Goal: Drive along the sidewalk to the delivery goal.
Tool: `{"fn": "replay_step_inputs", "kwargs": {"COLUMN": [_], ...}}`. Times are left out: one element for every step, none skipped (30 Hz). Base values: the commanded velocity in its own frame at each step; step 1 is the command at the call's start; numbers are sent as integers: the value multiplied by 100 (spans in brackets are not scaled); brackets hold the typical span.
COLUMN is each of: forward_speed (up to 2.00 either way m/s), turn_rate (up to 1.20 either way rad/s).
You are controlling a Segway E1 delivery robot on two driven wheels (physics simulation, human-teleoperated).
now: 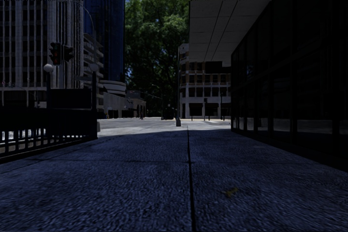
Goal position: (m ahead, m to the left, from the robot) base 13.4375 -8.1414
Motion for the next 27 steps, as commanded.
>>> {"fn": "replay_step_inputs", "kwargs": {"forward_speed": [200,200,200,200,200,200,200,200,200,200,200,200,200,200,200,200,200,200,200,200,200,200,200,200,200,200,200], "turn_rate": [-46,-46,-46,-46,-46,-46,-46,-46,-46,-46,-46,-46,-45,-43,-42,-42,-42,-42,-42,-42,-42,-4,0,0,0,0,0]}}
